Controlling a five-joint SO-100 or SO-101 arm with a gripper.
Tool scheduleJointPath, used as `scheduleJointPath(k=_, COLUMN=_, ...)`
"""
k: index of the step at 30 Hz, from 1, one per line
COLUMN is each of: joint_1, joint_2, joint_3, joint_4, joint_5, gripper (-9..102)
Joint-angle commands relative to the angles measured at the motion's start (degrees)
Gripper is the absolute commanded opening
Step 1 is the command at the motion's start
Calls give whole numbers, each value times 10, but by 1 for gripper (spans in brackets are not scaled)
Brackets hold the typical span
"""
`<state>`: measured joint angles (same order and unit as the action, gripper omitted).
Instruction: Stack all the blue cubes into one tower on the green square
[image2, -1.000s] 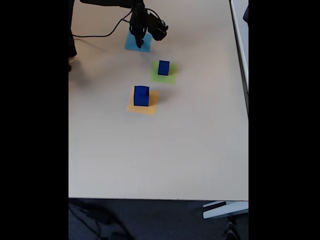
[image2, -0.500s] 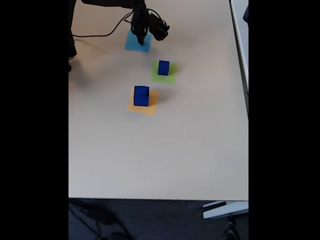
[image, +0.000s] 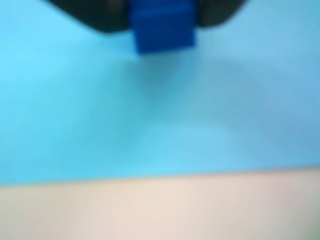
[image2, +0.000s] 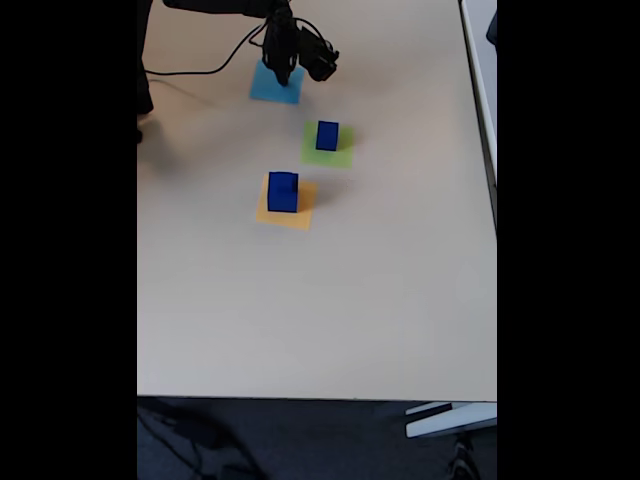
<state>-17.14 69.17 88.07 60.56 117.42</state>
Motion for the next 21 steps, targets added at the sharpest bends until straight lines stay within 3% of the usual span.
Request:
scheduleJointPath(k=1, joint_1=4, joint_2=8, joint_3=-29, joint_4=-2, joint_5=-6, gripper=2)
scheduleJointPath(k=9, joint_1=18, joint_2=23, joint_3=-28, joint_4=-2, joint_5=-36, gripper=2)
scheduleJointPath(k=21, joint_1=94, joint_2=110, joint_3=-69, joint_4=10, joint_5=-172, gripper=2)
